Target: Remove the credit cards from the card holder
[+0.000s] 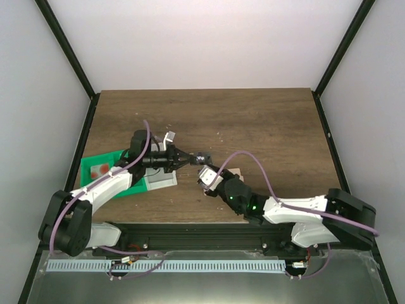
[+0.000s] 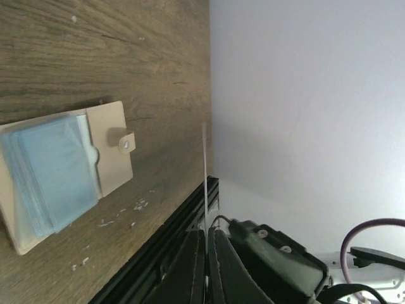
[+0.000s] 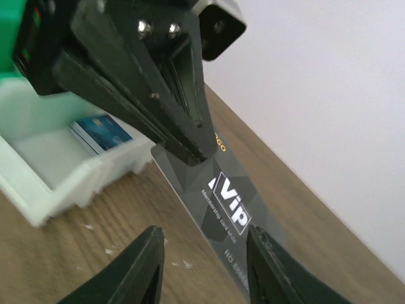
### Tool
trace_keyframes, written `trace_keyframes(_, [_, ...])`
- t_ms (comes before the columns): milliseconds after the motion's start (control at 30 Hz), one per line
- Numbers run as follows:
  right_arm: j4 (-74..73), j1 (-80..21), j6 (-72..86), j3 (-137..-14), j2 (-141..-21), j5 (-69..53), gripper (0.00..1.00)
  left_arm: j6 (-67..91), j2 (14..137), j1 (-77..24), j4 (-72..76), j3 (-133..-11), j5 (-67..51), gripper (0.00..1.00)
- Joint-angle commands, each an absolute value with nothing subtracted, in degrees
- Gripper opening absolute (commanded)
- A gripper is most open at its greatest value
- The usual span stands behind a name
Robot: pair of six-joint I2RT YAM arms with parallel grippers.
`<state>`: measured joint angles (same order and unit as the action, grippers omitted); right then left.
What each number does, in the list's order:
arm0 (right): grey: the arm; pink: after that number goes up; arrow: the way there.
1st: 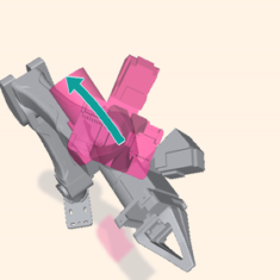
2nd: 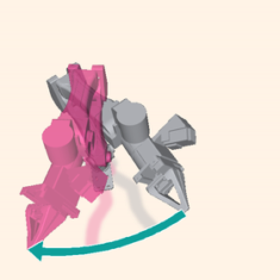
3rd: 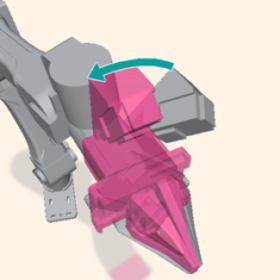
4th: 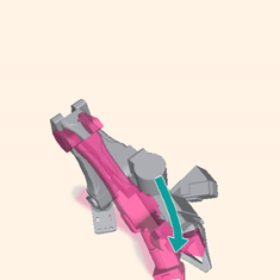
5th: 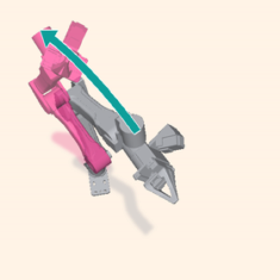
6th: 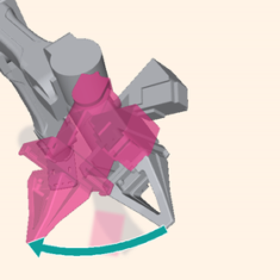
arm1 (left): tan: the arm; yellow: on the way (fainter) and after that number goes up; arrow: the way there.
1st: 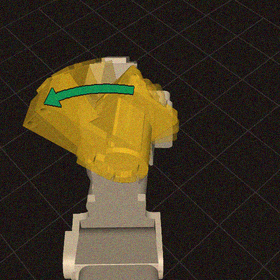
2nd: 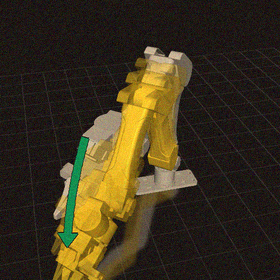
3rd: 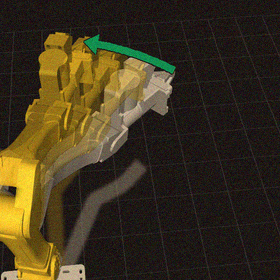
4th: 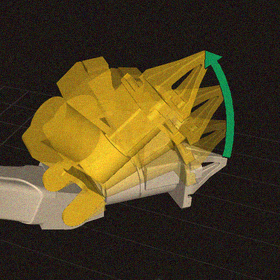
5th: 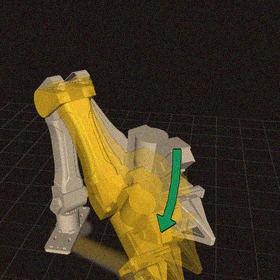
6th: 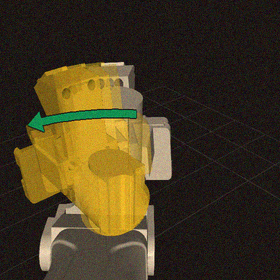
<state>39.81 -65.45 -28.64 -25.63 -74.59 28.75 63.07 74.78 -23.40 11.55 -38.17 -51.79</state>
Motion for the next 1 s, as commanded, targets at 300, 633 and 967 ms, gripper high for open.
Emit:
trace_keyframes(300, [15.6, -61.0, 22.4, -31.9, -67.1, 15.2, 0.49, 29.0, 71.5, -16.4, -24.4, -53.4, -25.7, 0.0])
trace_keyframes(633, [7.4, -58.5, 34.8, -49.6, -88.7, 6.3, 0.5, 25.6, 63.9, -5.9, -27.4, -50.9, -14.5, 0.0])
trace_keyframes(967, [3.7, -58.5, 35.4, -62.4, -102.6, 4.3, 0.5, 29.2, 59.9, -4.5, -31.2, -48.8, 0.7, 0.0])
